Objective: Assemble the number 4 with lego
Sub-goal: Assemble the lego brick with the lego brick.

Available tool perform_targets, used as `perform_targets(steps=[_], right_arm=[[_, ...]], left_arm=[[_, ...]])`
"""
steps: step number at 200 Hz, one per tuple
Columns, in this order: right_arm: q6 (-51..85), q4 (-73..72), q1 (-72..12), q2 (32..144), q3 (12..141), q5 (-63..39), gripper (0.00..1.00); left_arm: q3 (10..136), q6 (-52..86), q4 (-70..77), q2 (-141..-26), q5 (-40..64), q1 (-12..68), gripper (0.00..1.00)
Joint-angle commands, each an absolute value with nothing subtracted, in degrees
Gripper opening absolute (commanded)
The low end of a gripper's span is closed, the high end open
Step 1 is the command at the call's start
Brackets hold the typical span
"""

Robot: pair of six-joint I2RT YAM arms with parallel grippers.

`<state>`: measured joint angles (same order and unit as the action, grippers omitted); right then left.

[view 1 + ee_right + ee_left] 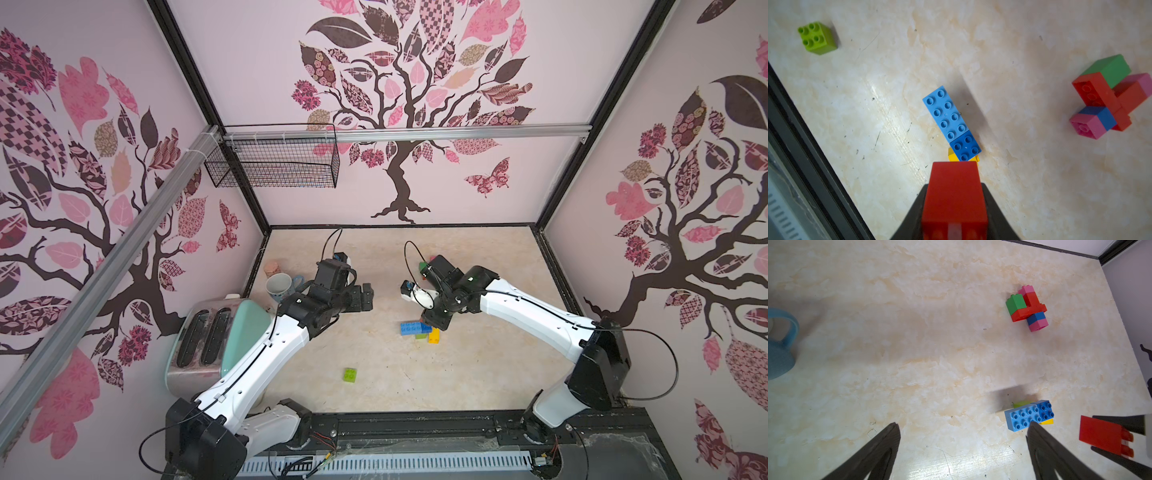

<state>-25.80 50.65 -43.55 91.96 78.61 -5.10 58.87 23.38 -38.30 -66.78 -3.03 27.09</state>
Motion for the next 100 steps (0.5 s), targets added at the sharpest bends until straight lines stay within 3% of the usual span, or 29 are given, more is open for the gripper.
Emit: perform_targets(steps=[1, 46, 100], right_arm=[[-39.95, 55.55, -43.77, 95.33, 80.99, -7.90, 0.00], [-48.69, 61.97, -42.87, 103.01, 88.04, -7.03, 0.00], [-51.63, 59.18, -42.96, 106.08, 89.64, -3.16, 0.00]], left_arm=[[56.72, 21.72, -37.87, -66.46, -4.99, 26.94, 0.98], [55.09, 21.01, -38.07, -64.23, -7.10, 26.86, 0.98], [54.23, 20.95, -39.29, -60.64, -13.99, 26.24, 0.98]])
